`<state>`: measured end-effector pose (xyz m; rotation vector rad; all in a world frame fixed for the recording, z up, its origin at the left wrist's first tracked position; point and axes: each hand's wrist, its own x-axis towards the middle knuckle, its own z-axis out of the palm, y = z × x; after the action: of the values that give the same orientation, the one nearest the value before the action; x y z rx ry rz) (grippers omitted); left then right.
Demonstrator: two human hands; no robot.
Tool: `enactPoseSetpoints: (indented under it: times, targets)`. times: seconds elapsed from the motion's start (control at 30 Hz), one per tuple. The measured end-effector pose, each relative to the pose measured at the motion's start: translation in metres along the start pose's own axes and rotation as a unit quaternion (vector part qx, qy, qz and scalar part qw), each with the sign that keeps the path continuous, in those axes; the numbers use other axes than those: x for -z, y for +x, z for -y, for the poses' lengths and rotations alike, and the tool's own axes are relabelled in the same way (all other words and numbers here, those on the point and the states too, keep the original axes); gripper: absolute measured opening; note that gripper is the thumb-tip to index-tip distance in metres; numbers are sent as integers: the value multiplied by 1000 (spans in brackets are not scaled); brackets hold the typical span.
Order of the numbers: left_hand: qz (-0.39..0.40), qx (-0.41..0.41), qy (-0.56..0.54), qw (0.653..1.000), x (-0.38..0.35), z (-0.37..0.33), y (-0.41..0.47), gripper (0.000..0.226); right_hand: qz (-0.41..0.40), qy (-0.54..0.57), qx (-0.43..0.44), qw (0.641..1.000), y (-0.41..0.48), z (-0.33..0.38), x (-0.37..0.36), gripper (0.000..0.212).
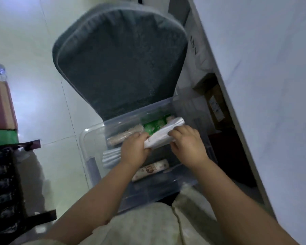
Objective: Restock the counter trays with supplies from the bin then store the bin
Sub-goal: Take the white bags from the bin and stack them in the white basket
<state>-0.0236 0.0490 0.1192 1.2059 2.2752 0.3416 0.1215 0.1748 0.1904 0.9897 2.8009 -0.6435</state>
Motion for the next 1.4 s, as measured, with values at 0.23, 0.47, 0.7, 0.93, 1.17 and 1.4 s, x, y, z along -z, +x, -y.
enactPoseSetpoints:
  times: [0.23,0.47,0.7,0.93,1.17,1.4]
  targets:
    - [-97,-73,40,992,109,-33,-14,38,-139,-48,-42,988,-42,47,90,28]
    - [-137,-215,9,967,198,-116,-33,37,-259,-80,-120,955,-124,69,147,26]
    - [-71,-356,-45,931,209,-251,-84,42,-329,-119,-236,906,-225,68,187,34]
    - [66,-437,-137,886,156,-360,-169,40,-444,-3,-364,818,-338,43,187,37]
    - [247,-412,-246,842,87,-449,-253,47,-552,241,-414,682,-452,4,180,50]
    - [398,-315,-333,795,26,-520,-309,49,-594,367,-370,613,-536,-56,181,53]
